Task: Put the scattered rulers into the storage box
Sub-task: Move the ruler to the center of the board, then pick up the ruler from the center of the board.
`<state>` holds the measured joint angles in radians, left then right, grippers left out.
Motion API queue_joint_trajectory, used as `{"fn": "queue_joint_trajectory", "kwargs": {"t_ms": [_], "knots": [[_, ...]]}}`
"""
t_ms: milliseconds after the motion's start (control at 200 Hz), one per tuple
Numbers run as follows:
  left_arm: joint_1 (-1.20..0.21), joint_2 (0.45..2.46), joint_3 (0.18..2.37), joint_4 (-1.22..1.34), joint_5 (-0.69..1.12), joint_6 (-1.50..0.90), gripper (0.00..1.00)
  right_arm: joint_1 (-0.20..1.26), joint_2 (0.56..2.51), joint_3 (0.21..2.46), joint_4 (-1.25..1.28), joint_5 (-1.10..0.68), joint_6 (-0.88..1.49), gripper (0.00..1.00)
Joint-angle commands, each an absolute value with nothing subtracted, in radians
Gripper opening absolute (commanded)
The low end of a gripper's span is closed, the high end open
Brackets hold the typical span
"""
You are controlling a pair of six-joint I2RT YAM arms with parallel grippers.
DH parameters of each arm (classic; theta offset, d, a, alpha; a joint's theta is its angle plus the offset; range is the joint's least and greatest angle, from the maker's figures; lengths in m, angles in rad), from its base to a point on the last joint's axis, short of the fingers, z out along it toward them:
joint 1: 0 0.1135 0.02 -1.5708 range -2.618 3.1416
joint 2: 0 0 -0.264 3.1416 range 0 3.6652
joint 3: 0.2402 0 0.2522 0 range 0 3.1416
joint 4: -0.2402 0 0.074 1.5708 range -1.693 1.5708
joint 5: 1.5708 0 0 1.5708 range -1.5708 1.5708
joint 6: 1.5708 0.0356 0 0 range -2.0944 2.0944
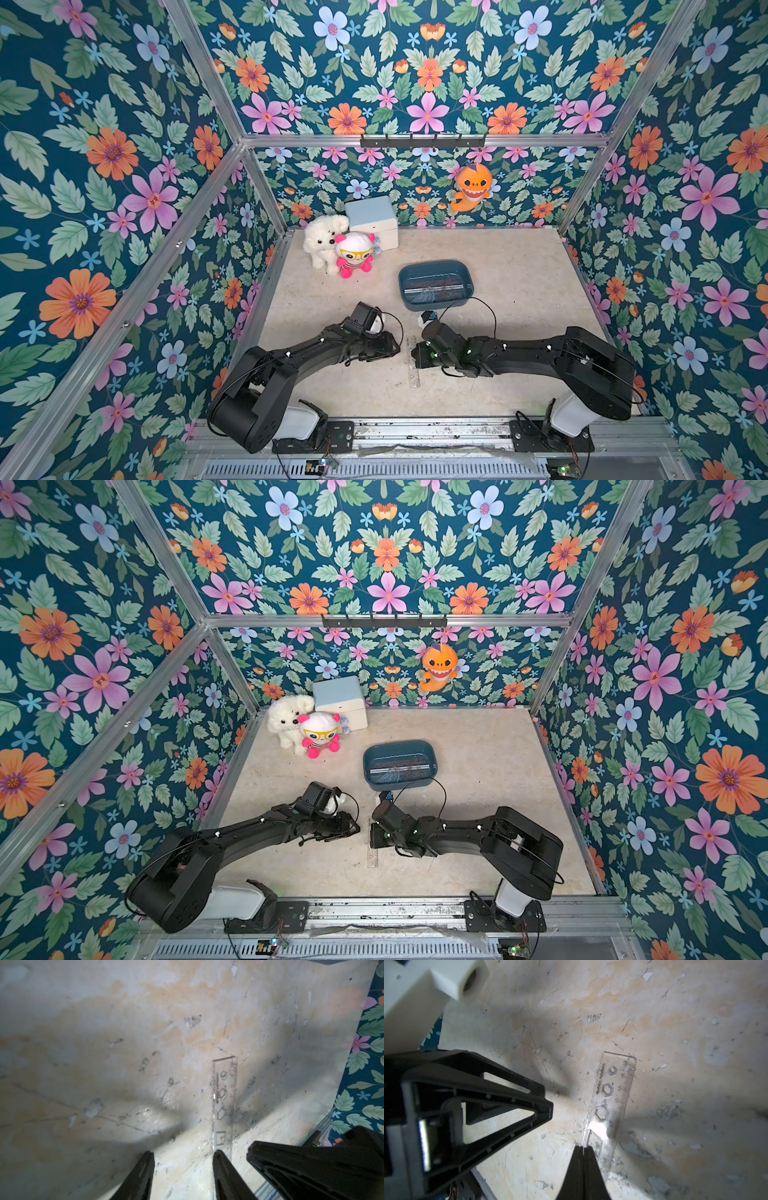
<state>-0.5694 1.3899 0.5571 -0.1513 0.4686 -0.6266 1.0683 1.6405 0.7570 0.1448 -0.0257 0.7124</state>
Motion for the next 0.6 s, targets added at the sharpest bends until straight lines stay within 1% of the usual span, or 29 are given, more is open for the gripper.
{"fn": "queue_joint_trajectory", "kwargs": {"t_ms": [0, 405, 430, 600], "knots": [[-0.578, 1.417, 0.558, -0.155, 0.464, -0.633, 0.52, 1.062, 1.646, 0.748, 0.191, -0.043, 0.711, 0.00], [-0.586, 1.452, 0.563, -0.160, 0.468, -0.633, 0.52, 1.055, 1.649, 0.712, 0.211, -0.056, 0.716, 0.00], [-0.585, 1.453, 0.563, -0.163, 0.468, -0.632, 0.52, 1.054, 1.684, 0.712, 0.212, -0.058, 0.716, 0.00], [-0.586, 1.468, 0.559, -0.148, 0.475, -0.637, 0.52, 1.055, 1.704, 0.709, 0.223, -0.067, 0.718, 0.00]]}}
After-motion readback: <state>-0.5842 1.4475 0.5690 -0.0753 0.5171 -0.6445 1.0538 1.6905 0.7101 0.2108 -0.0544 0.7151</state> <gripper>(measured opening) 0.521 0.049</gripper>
